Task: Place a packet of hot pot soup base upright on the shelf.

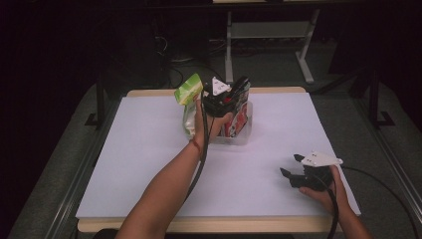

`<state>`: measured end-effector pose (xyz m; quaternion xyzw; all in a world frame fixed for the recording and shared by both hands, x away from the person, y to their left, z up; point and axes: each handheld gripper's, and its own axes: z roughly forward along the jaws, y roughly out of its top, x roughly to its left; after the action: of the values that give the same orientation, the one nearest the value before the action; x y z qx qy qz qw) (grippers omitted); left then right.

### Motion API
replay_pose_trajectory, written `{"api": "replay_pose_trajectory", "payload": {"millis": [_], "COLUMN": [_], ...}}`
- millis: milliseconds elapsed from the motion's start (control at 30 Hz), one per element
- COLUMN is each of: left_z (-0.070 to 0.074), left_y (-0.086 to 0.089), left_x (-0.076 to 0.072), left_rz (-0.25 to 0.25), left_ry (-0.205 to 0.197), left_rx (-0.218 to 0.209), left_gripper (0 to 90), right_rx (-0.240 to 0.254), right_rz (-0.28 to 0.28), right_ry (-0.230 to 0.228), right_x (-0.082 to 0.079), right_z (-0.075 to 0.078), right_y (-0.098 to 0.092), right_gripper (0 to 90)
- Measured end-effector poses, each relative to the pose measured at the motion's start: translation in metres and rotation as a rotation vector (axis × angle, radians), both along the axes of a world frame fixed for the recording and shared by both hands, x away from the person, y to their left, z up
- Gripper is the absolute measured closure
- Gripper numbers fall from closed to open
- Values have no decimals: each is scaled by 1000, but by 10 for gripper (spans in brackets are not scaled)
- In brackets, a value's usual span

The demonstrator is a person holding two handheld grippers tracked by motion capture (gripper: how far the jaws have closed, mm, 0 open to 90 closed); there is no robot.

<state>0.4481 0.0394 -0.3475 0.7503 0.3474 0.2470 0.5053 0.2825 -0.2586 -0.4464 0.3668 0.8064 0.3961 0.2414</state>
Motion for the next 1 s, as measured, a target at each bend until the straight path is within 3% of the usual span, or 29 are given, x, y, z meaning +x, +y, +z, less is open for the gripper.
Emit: {"api": "replay_pose_trajectory", "payload": {"millis": [300, 667, 1000], "left_z": [2, 3, 2], "left_y": [-4, -3, 0], "left_x": [-3, -2, -3], "left_rz": [-15, -39, -85], "left_ry": [-3, 14, 24], "left_rx": [44, 60, 60], "left_gripper": [683, 650, 548], "right_rx": [-6, -12, -21], "right_rz": [-8, 0, -3], "right_ry": [-1, -6, -11], "right_x": [-2, -2, -3], "right_z": [0, 1, 2], "right_y": [-2, -1, -1], "right_gripper": [294, 293, 296]}}
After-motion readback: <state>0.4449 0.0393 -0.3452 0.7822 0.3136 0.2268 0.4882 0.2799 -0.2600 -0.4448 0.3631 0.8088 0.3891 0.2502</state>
